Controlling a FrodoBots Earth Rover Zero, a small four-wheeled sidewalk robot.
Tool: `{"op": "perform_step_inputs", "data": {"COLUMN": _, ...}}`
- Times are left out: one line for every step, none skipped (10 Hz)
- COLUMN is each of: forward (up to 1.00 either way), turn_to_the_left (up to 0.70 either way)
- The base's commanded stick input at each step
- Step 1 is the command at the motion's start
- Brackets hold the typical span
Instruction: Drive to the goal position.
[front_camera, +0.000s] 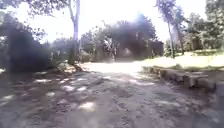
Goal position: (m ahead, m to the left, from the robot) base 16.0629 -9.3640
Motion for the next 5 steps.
{"op": "perform_step_inputs", "data": {"forward": 0.70, "turn_to_the_left": 0.00}}
{"op": "perform_step_inputs", "data": {"forward": 0.70, "turn_to_the_left": 0.00}}
{"op": "perform_step_inputs", "data": {"forward": 0.70, "turn_to_the_left": 0.00}}
{"op": "perform_step_inputs", "data": {"forward": 0.70, "turn_to_the_left": 0.00}}
{"op": "perform_step_inputs", "data": {"forward": 0.70, "turn_to_the_left": 0.00}}
